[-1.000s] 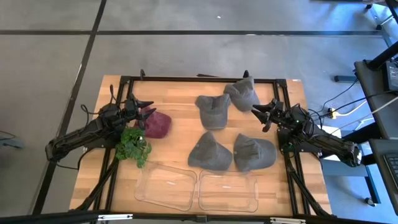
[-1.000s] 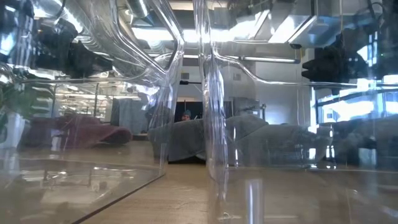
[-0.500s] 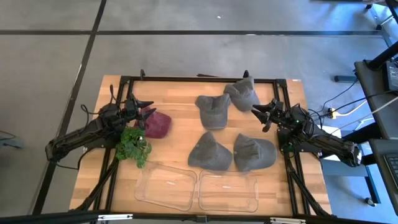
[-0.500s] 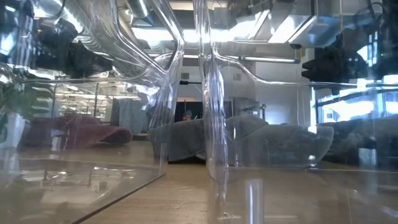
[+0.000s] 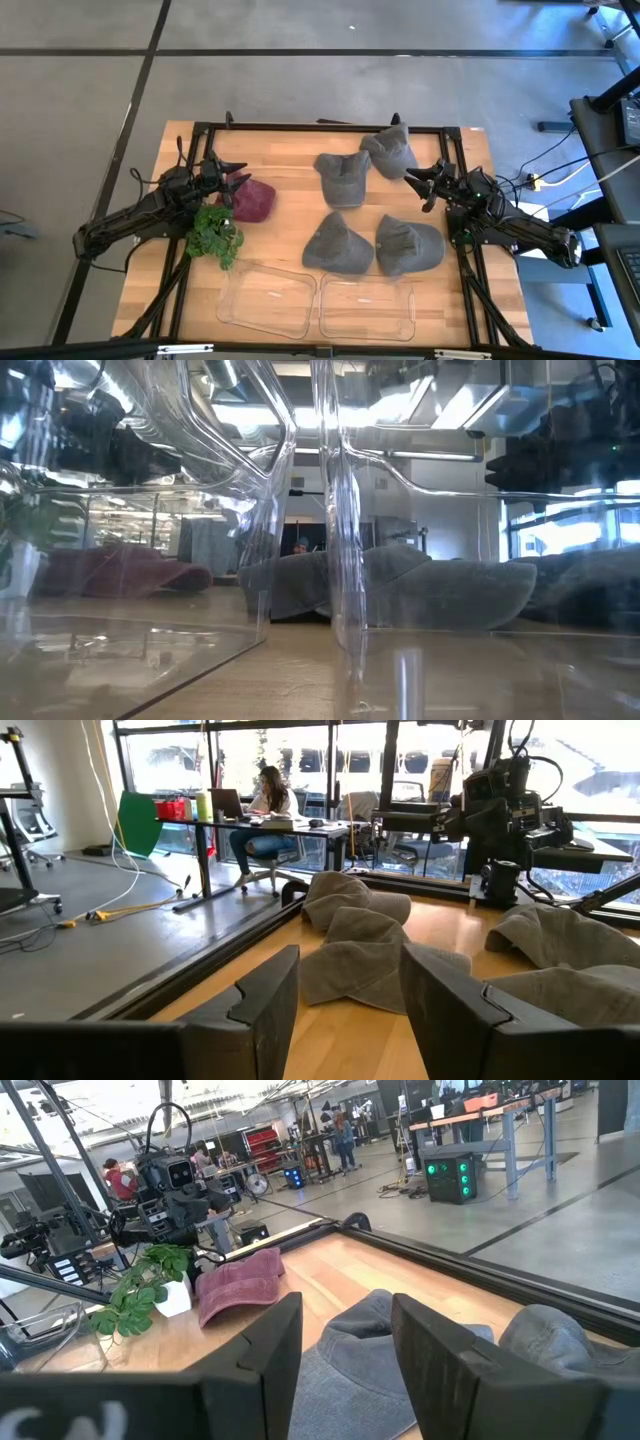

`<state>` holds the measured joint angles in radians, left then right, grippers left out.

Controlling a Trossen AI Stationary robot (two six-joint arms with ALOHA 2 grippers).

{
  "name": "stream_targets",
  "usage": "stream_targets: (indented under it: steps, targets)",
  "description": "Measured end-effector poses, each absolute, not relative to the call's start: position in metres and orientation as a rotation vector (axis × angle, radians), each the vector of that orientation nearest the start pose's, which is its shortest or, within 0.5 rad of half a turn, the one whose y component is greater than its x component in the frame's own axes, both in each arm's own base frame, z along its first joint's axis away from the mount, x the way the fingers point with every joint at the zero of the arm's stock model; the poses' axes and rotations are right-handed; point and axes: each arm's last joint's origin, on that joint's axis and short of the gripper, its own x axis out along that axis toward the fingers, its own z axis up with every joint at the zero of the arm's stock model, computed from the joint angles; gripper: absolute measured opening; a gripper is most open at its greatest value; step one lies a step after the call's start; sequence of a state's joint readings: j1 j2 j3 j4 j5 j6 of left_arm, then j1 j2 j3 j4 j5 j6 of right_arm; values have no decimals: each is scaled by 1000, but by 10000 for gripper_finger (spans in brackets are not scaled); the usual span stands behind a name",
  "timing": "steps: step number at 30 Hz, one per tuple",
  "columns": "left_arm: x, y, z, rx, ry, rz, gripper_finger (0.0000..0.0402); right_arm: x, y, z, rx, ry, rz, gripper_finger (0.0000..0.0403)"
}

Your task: Pick & Place hat

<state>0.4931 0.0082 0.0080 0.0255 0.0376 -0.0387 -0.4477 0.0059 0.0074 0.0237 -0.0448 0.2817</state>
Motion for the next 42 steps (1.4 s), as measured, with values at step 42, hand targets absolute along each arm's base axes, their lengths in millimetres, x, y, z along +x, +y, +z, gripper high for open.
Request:
stream_targets:
  steps: [42]
  targets:
    - [87, 45, 168, -31, -34, 455, 169, 150, -52, 325, 285, 323, -144, 298]
